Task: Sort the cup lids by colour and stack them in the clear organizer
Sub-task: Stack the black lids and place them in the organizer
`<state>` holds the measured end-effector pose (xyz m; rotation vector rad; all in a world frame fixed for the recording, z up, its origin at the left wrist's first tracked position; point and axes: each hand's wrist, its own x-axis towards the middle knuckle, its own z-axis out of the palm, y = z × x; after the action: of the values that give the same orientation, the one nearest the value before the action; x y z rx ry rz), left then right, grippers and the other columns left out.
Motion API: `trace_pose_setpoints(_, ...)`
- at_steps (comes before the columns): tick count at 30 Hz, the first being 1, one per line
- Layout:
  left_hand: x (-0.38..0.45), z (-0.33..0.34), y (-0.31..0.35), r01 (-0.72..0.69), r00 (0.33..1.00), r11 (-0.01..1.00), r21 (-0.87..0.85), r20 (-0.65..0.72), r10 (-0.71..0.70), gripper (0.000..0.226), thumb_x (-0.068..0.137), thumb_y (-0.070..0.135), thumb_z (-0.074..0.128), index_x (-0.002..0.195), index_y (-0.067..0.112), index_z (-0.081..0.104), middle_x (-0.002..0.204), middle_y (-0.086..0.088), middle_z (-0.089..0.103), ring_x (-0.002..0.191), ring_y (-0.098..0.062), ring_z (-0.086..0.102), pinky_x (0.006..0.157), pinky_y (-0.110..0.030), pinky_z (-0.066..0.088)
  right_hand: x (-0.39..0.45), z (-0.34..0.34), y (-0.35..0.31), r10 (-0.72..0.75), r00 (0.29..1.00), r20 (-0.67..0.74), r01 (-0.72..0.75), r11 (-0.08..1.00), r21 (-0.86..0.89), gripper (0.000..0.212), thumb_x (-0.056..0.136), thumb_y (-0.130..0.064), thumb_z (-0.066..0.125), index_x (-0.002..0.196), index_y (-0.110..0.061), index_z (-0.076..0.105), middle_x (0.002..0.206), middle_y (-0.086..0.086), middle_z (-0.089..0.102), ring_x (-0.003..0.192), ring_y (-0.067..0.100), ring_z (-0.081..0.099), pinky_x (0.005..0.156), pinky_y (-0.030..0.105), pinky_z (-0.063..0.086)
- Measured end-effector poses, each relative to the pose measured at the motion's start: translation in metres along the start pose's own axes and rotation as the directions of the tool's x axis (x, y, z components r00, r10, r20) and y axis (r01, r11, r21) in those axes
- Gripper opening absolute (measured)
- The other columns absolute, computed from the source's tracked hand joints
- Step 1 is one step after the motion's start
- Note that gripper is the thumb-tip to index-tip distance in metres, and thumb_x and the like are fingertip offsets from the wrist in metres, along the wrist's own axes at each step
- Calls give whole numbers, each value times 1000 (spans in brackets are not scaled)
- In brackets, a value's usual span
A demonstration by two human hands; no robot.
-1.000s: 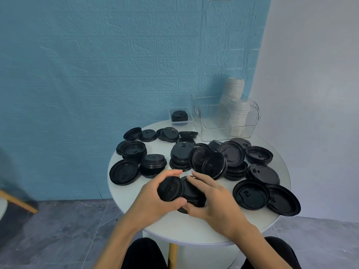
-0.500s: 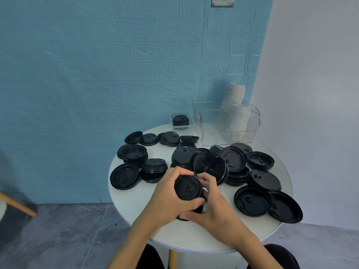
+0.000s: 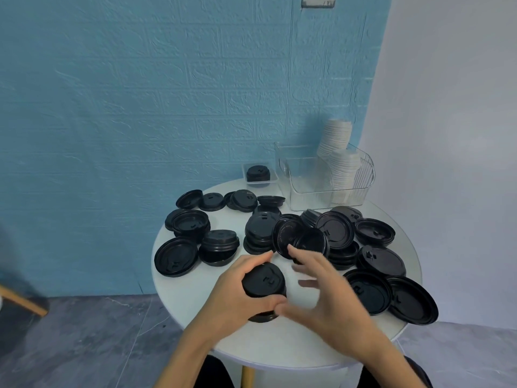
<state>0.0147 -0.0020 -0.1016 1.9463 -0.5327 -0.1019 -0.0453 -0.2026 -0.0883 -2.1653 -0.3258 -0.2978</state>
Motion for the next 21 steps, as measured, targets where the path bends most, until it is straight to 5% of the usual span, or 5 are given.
trace_pose_setpoints(4, 1, 0, -3, 14, 1000, 1000, 15, 10, -14, 69, 72, 34, 90, 132, 48, 57, 125, 27, 61, 119, 1, 59, 100, -21, 51, 17, -41, -2, -26, 962, -274, -5, 994, -112, 61, 83, -31, 81, 138, -38, 56, 125, -22, 55, 109, 4, 59, 88, 20, 47)
trace_pose_setpoints(7, 1, 1, -3, 20, 1000, 1000, 5, 19, -20, 66, 71, 31, 91, 127, 47, 60, 122, 26, 62, 116, 0, 60, 99, -23, 52, 38, -50, 6, 175, 949, -262, -250, 924, -290, 71, 85, -60, 69, 146, -30, 48, 134, -12, 52, 120, 8, 53, 101, 27, 41)
trace_pose_setpoints(10, 1, 2, -3, 19, 999, 1000, -11, 31, -19, 67, 67, 32, 91, 126, 46, 61, 120, 27, 60, 116, 0, 59, 98, -22, 52, 50, -40, 12, 242, 933, -266, -334, 856, -394, 61, 90, -56, 65, 141, -24, 54, 128, -4, 62, 116, 14, 58, 94, 29, 43)
trace_pose_setpoints(17, 0, 2, -2, 13, 999, 1000, -23, 36, -12, 71, 67, 37, 91, 129, 49, 59, 124, 26, 53, 118, 5, 55, 97, -14, 48, 50, -29, 11, 164, 907, -388, -319, 869, -379, 38, 88, -22, 75, 125, -24, 71, 112, -9, 75, 97, 10, 68, 86, 25, 46)
trace_pose_setpoints(21, -1, 3, 0, 19, 999, 999, -27, 32, -18, 84, 62, 45, 89, 137, 49, 52, 124, 31, 54, 120, 5, 55, 103, -21, 49, 47, -20, -4, -19, 884, -467, -147, 937, -316, 44, 83, -15, 81, 125, -26, 70, 105, -14, 73, 78, 3, 65, 77, 23, 52)
